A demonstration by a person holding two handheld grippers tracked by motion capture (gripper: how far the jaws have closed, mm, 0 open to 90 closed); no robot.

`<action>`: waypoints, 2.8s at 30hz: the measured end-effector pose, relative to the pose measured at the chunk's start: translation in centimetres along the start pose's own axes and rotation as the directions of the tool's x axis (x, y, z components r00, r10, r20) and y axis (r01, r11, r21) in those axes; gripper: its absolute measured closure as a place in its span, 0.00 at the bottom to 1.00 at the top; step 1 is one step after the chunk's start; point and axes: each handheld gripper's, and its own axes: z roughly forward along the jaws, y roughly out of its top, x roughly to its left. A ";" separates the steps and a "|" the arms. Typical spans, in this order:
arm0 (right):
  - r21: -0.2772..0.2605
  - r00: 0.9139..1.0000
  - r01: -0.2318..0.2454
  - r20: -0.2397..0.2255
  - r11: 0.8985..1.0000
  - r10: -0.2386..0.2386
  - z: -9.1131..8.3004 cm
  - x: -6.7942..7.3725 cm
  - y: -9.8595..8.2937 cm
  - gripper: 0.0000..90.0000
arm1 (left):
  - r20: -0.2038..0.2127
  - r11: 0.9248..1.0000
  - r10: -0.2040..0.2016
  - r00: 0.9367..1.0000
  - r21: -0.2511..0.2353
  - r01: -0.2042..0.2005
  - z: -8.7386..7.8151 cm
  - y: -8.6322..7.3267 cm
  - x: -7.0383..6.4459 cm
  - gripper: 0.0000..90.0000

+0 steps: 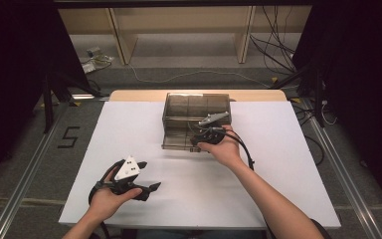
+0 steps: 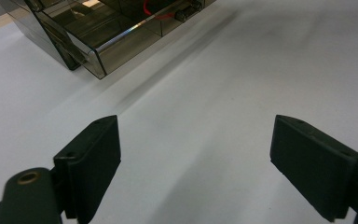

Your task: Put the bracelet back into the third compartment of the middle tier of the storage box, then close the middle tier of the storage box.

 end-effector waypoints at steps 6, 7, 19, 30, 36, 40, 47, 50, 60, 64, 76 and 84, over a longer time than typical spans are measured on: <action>-0.019 1.000 -0.005 -0.002 1.000 0.005 -0.6 0.2 -0.1 0.68 | -0.001 1.000 -0.001 1.000 -0.002 0.001 -0.1 0.0 0.0 0.18; -0.020 1.000 -0.006 -0.001 1.000 0.006 -0.7 0.2 -0.2 0.66 | -0.001 1.000 -0.002 1.000 -0.003 0.002 -0.1 0.0 0.0 0.18; 0.034 0.999 -0.025 0.035 0.999 0.023 -2.3 0.6 -0.9 0.34 | -0.001 1.000 0.003 1.000 -0.003 -0.003 -0.1 0.0 0.0 0.18; 0.008 0.999 -0.030 0.021 1.000 0.030 -4.2 0.9 -1.5 0.28 | 0.004 1.000 0.002 1.000 -0.009 -0.002 -0.2 -0.1 0.0 0.18; -0.038 0.999 -0.034 0.002 0.999 0.034 -5.4 1.0 -2.1 0.25 | 0.006 1.000 0.005 1.000 -0.013 -0.005 -0.3 -0.1 0.0 0.18; -0.041 0.998 -0.057 0.012 0.998 0.058 -5.9 0.8 -2.7 0.25 | 0.009 1.000 0.006 1.000 -0.012 -0.006 -0.3 -0.1 -0.1 0.18; -0.054 0.996 -0.087 0.031 0.995 0.089 -6.2 0.4 -3.2 0.31 | 0.012 1.000 0.006 1.000 -0.011 -0.006 -0.2 0.0 0.0 0.18; -0.059 0.996 -0.077 0.029 0.995 0.078 -6.1 0.4 -3.3 0.48 | 0.009 1.000 0.007 1.000 -0.012 -0.007 -0.3 -0.1 0.0 0.18; -0.083 0.996 -0.082 0.016 0.993 0.083 -5.5 0.2 -4.5 1.00 | 0.006 1.000 0.009 1.000 0.001 -0.009 0.1 0.2 -0.1 0.18; -0.062 0.997 -0.078 0.022 0.995 0.079 -5.1 0.3 -4.8 1.00 | 0.002 1.000 0.005 1.000 0.000 -0.005 0.1 0.2 0.0 0.18; 0.007 0.998 -0.041 0.040 0.999 0.040 -2.8 1.7 -4.8 1.00 | 0.008 1.000 0.005 1.000 -0.003 -0.005 0.2 0.2 0.0 0.18; 0.016 0.996 -0.049 0.074 0.999 0.047 -1.9 1.9 -4.7 1.00 | 0.014 1.000 0.011 1.000 -0.004 -0.011 0.0 0.2 -0.1 0.18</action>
